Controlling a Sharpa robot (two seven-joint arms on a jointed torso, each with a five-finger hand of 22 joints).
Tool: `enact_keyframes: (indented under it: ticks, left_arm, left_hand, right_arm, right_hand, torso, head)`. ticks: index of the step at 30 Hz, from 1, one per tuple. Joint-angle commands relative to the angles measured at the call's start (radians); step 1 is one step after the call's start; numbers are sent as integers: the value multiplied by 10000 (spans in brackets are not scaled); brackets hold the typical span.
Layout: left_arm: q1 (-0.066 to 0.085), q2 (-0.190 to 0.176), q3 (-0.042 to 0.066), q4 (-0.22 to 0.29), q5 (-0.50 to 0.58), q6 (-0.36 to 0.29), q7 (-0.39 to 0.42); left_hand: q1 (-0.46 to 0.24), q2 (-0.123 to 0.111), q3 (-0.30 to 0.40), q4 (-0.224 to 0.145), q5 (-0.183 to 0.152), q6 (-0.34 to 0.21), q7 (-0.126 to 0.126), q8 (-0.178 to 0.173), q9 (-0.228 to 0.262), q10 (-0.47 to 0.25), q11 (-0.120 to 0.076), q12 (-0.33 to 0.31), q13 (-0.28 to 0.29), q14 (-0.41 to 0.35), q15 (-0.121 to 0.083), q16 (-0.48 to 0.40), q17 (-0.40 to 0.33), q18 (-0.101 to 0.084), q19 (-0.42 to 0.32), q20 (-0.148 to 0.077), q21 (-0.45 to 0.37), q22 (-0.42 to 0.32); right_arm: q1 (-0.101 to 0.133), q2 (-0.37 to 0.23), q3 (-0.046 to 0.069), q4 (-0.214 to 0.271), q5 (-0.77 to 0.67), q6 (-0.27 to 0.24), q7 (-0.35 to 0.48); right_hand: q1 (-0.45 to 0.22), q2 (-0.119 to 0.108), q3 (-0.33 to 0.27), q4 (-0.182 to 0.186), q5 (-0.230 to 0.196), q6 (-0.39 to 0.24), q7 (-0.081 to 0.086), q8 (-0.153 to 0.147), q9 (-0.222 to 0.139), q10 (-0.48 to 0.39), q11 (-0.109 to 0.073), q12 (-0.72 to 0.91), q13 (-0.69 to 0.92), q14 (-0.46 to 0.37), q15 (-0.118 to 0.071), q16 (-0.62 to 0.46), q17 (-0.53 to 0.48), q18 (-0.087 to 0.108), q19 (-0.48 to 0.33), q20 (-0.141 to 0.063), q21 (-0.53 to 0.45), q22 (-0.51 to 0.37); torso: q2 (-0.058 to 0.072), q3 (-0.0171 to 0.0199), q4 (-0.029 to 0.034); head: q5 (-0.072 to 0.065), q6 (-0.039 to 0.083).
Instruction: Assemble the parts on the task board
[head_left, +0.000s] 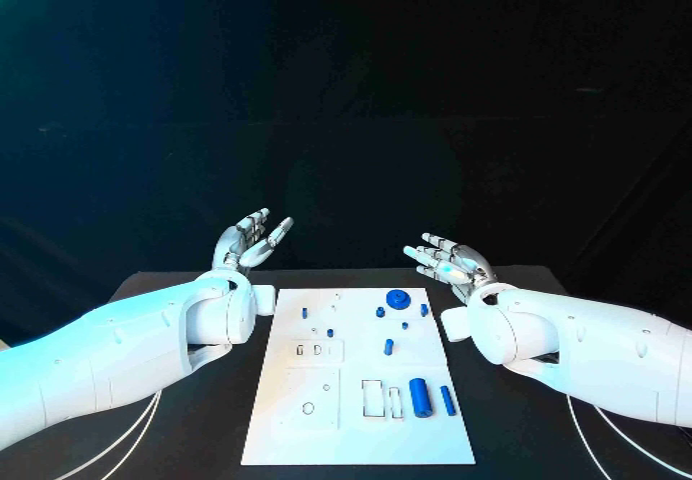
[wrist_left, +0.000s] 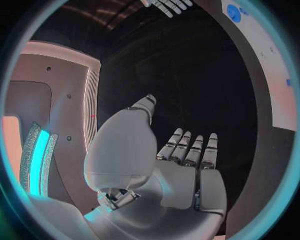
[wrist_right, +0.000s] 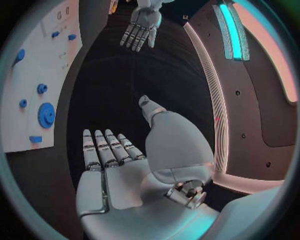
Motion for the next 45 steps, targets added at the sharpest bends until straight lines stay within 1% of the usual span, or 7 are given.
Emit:
enact_keyframes:
  ticks: [1,6,10,15,26,33,45]
  left_arm:
    - [30,36,0,-35,74,640,210]
    - [30,36,0,-35,74,640,210]
    - [211,-856,11,1059,-326,1199,220]
    - [309,-1263,30,1677,-587,1262,176]
    - [379,-2077,132,3045,-1073,1611,-143]
    - [384,-2421,168,3771,-1214,1899,-364]
    - [385,-2672,225,4384,-1152,2059,-480]
  left_hand:
    - [289,30,-21,73,30,155,281,74,33,203,68,61,27,197,46,68,41,194,116,94,84,31]
    - [745,211,-51,29,-35,1641,819,607,378,2556,758,349,194,2613,29,669,526,557,2516,73,972,483]
    - [1074,244,80,-17,-54,3270,865,1160,727,5457,987,646,348,5731,-29,1513,1132,1082,4581,59,1979,873]
    - [1376,97,409,-68,-55,4616,892,1570,948,6623,651,661,350,7021,-430,1964,1607,1374,5532,-35,2719,1125]
    - [1496,-165,766,-90,-67,4929,810,1568,927,7131,510,430,340,7667,-647,2252,2214,1375,6147,-316,3551,1508]
    - [1464,-212,797,-82,-75,4938,814,1544,916,7148,508,382,337,7704,-664,2280,2333,1370,6260,-371,3769,1622]
    - [1407,-245,786,-60,-87,4923,821,1520,906,7128,515,358,333,7684,-661,2272,2393,1362,6313,-397,3900,1694]
  right_arm:
    - [147,48,-114,-189,-599,1774,-901]
    - [245,69,-207,-303,-672,2062,-1068]
    - [778,-53,-195,-638,-6488,725,-709]
    - [1022,-32,-189,-748,-8547,758,-1217]
    - [1419,-69,-166,-502,-12338,1471,-2787]
    - [1490,-50,-161,-231,-14202,1921,-3703]
    - [1476,117,-165,-165,-15966,2621,-4675]
  right_hand:
    - [939,23,158,-390,59,1835,1166,527,367,2007,-66,215,133,2449,-84,525,330,431,2406,73,788,373]
    - [1764,-98,441,-984,68,4454,867,1227,823,5308,-197,565,300,5510,-357,1216,697,745,4761,43,1452,525]
    - [1937,-405,1157,-1279,71,5874,824,1482,922,6408,-555,451,264,6704,-740,1506,817,849,5890,-236,1837,555]
    - [1774,-827,1799,-1353,69,6576,629,1575,912,7304,-834,326,278,7933,-1154,1815,1140,832,6894,-684,2400,751]
    - [1413,-1598,2164,-1243,65,7505,174,1501,1135,8601,-1464,268,318,11349,-2167,4460,3954,803,8800,-1897,5887,2964]
    - [1123,-2098,2730,-884,55,7446,102,1318,1490,8390,-1488,278,332,11873,-2145,9627,8517,113,10382,-1889,10605,8662]
    - [1240,-2121,1823,-607,66,7197,-147,1188,1764,7726,-1452,294,462,11955,-2107,12253,10898,-262,11178,-1821,12638,11415]
  torso:
    - [2,0,0]
    - [2,0,0]
    - [542,160,166]
    - [764,247,237]
    - [1245,397,445]
    - [1488,468,562]
    - [1826,592,695]
  head:
    - [0,-1]
    - [0,-1]
    - [-41,32]
    - [-118,52]
    - [-341,121]
    - [-483,122]
    - [-659,179]
